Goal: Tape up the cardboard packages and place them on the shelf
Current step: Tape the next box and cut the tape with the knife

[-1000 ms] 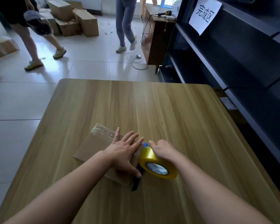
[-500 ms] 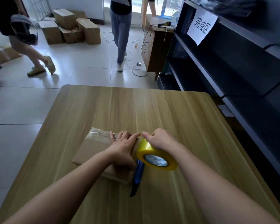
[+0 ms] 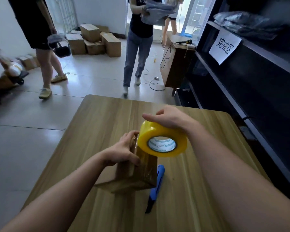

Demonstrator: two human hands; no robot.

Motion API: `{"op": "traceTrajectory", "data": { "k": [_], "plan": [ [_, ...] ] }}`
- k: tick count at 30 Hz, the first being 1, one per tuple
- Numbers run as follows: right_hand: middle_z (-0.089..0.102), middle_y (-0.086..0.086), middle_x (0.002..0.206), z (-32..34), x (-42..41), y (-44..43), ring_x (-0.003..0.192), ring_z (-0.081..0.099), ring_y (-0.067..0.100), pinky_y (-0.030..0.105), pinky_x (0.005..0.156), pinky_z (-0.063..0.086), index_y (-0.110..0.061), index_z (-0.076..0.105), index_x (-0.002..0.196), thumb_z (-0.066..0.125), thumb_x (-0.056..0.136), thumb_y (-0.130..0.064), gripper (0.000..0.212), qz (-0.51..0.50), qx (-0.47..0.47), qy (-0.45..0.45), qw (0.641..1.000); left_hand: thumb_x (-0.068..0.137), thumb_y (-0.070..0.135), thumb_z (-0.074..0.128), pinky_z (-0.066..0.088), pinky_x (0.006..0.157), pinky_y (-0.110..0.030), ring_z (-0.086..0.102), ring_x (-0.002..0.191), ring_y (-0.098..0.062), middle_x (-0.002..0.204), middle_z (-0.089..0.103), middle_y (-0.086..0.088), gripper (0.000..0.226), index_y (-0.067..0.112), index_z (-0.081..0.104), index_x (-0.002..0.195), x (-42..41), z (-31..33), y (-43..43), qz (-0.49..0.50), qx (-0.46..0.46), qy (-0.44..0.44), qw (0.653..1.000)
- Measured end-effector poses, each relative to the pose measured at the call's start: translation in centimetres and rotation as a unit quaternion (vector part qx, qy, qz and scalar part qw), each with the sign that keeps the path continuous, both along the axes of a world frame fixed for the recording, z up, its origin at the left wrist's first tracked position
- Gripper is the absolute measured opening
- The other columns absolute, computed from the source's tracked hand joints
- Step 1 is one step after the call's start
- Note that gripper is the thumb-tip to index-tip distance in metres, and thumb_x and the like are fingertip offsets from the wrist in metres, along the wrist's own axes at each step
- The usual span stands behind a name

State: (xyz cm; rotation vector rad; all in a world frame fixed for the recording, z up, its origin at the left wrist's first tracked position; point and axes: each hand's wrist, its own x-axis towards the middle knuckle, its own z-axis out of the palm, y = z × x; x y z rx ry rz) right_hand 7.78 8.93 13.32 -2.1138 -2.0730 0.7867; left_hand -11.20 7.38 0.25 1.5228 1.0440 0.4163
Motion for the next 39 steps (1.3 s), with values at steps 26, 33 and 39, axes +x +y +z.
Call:
{"op": "traceTrajectory", "data": {
  "k": [26, 33, 39],
  "plan": [
    [0.060, 0.003, 0.099, -4.2, -0.4, 0.5, 0.094, 0.060, 0.026, 0.041, 0.084, 0.051, -0.019, 0.057, 0.098, 0.062, 0.069, -0.080, 0.067, -0.041, -0.023, -0.064, 0.997, 0.050, 0.008, 0.084, 0.046, 0.102, -0.046, 0.050, 0.126, -0.033, 0.140, 0.041, -0.013, 0.104, 0.028, 0.035, 0.139, -10.0, -1.7, -0.1, 0.030, -0.117, -0.197, 0.973],
    [0.064, 0.006, 0.096, -7.3, -0.4, 0.5, 0.090, 0.062, 0.027, 0.046, 0.085, 0.053, -0.016, 0.059, 0.094, 0.056, 0.068, -0.086, 0.075, -0.029, -0.060, -0.074, 0.995, 0.050, 0.002, 0.082, 0.047, 0.099, -0.045, 0.050, 0.126, -0.035, 0.141, 0.041, -0.016, 0.107, 0.026, 0.032, 0.141, -11.1, -2.2, 0.0, 0.026, -0.144, -0.216, 0.965],
    [0.063, 0.005, 0.090, -9.3, -1.5, 0.7, 0.086, 0.062, 0.025, 0.041, 0.080, 0.053, -0.015, 0.062, 0.091, 0.050, 0.070, -0.087, 0.076, -0.020, -0.045, -0.081, 0.996, 0.049, 0.002, 0.087, 0.046, 0.099, -0.042, 0.049, 0.128, -0.033, 0.144, 0.042, -0.015, 0.108, 0.029, 0.034, 0.140, -12.3, -2.5, -0.2, 0.027, -0.155, -0.221, 0.962]
  ]
}}
